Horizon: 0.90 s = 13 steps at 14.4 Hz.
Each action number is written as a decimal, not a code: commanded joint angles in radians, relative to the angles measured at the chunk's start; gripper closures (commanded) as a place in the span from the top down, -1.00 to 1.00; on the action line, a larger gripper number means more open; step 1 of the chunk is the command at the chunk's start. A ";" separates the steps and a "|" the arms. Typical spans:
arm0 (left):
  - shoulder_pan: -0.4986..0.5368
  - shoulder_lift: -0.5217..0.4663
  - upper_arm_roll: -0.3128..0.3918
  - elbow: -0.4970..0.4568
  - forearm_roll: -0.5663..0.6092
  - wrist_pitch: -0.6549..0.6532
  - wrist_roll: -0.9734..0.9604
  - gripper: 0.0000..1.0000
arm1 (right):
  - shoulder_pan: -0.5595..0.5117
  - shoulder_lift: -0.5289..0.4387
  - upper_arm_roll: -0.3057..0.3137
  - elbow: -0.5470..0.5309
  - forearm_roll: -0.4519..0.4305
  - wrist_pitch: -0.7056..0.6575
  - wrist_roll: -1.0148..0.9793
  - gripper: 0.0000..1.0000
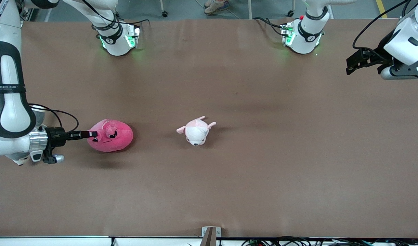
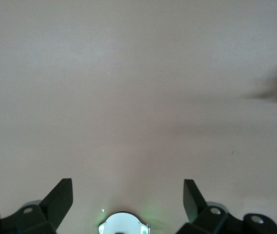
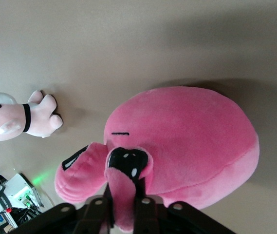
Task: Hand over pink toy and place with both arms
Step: 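Open the right gripper and release the pink plush on the table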
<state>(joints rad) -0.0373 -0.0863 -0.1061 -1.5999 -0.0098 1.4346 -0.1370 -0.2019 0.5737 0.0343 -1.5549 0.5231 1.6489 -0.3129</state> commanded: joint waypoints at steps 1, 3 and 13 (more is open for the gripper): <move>0.001 -0.030 -0.003 -0.022 0.027 0.023 0.011 1.00 | -0.024 0.018 0.018 0.021 -0.011 0.019 -0.006 1.00; 0.002 -0.030 -0.003 -0.023 0.027 0.029 0.014 1.00 | -0.027 0.008 0.016 0.076 -0.053 0.009 0.001 1.00; 0.002 -0.024 -0.003 -0.025 0.025 0.053 0.014 1.00 | 0.004 -0.260 0.027 0.154 -0.397 -0.015 0.090 1.00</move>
<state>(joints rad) -0.0365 -0.0917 -0.1038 -1.6057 -0.0015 1.4716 -0.1370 -0.2185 0.3945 0.0496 -1.3671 0.1993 1.6330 -0.2480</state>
